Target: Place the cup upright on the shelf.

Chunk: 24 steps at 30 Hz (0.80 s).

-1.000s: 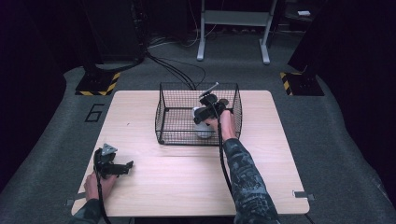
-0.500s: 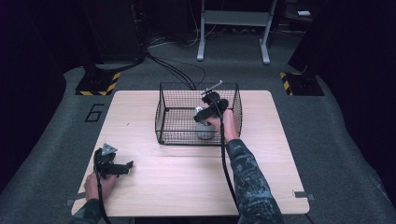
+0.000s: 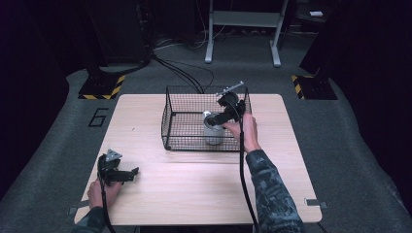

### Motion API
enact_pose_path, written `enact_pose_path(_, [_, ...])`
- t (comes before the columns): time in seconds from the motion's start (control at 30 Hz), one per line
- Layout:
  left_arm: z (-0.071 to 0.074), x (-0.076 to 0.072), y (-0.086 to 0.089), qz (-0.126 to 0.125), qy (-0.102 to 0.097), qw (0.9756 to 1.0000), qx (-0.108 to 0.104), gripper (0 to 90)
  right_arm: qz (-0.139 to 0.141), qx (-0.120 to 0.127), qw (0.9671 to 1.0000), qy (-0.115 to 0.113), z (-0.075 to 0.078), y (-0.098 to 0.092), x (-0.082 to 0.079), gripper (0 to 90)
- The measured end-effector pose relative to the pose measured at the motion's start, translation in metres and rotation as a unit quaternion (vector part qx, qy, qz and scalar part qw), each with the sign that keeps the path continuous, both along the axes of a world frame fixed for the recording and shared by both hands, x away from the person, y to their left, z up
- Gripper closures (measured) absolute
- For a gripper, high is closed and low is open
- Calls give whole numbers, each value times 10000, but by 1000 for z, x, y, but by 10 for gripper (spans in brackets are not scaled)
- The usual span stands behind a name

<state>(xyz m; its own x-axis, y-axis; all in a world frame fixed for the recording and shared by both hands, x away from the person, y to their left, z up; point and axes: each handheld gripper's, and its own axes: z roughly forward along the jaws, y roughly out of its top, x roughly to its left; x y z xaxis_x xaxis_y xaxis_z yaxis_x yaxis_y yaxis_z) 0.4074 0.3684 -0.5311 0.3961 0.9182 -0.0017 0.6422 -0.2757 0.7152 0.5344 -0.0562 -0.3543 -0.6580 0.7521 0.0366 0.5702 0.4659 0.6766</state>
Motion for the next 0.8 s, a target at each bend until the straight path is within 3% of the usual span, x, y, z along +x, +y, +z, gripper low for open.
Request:
enact_pose_path(0.33, [-1, 0, 0, -2, -42, 10000, 14, 0, 132, 31, 9995, -299, 15, -26, -46, 0])
enact_pose_path(0.8, [0, 0, 0, -7, -11, 10000, 7, 1, -130, 103, 9984, -537, 2, -68, -94, 0])
